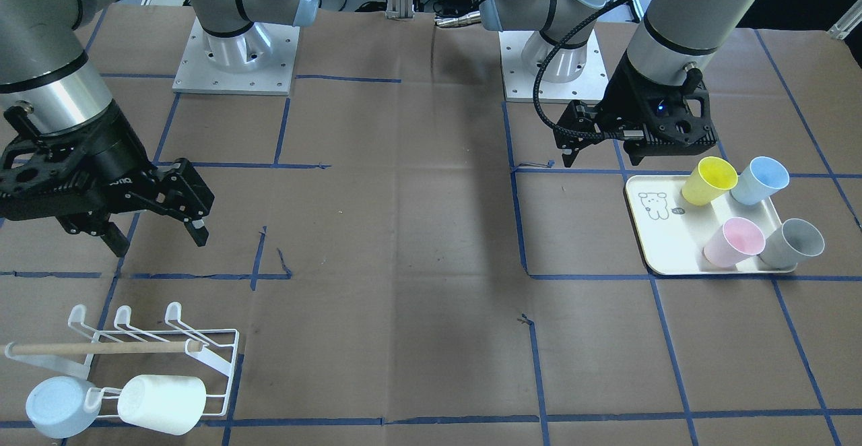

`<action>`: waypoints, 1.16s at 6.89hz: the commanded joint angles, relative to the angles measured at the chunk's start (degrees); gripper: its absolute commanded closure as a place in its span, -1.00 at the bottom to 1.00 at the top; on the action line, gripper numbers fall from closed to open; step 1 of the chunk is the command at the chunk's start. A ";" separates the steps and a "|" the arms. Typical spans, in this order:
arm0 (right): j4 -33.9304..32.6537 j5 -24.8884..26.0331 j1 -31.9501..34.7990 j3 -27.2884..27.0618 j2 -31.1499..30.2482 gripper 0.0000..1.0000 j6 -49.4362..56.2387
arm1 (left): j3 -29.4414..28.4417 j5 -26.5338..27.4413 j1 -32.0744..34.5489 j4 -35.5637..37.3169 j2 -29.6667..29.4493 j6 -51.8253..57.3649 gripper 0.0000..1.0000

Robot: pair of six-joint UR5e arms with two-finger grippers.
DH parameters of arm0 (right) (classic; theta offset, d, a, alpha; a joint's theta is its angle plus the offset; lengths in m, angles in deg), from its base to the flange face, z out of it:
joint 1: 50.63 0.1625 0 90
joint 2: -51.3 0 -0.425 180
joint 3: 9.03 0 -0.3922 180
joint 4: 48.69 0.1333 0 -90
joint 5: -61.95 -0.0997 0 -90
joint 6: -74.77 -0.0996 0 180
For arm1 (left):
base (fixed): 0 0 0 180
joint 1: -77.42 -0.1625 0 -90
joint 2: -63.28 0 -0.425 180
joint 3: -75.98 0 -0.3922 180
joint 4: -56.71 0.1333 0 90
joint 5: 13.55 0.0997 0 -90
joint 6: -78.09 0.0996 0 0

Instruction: Transfer IKEA cup to right arm and place on rack

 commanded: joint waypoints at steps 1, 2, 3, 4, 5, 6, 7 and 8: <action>9.93 2.92 1.37 0.56 -3.80 -1.00 -2.89 | 0.07 0.00 0.00 0.00 0.03 0.00 -0.99; 12.76 3.35 1.37 0.47 -6.96 -1.00 -3.25 | -0.01 -0.08 0.00 0.09 0.03 -0.09 -0.99; 13.58 3.53 2.06 0.64 -8.64 -1.00 -3.26 | -0.02 -0.09 0.00 0.00 0.03 -0.09 -0.99; 15.85 3.62 3.64 2.91 -8.74 -1.00 -3.43 | -0.02 -0.09 0.00 0.09 0.03 -0.09 -0.99; 18.39 3.62 4.78 5.63 -8.40 -1.00 -3.87 | -0.02 -0.09 0.00 0.09 0.03 -0.09 -0.99; 18.77 3.88 5.75 5.74 -8.39 -1.00 -3.87 | -0.02 -0.09 0.00 0.09 -0.05 -0.09 -0.99; 19.03 6.58 5.85 4.61 -8.92 -1.00 -3.87 | -0.02 -0.09 0.00 0.00 -0.05 -0.09 -0.99; 19.21 7.39 5.85 3.03 -9.09 -1.00 -3.87 | -0.10 0.00 0.00 0.00 -0.05 0.00 -0.99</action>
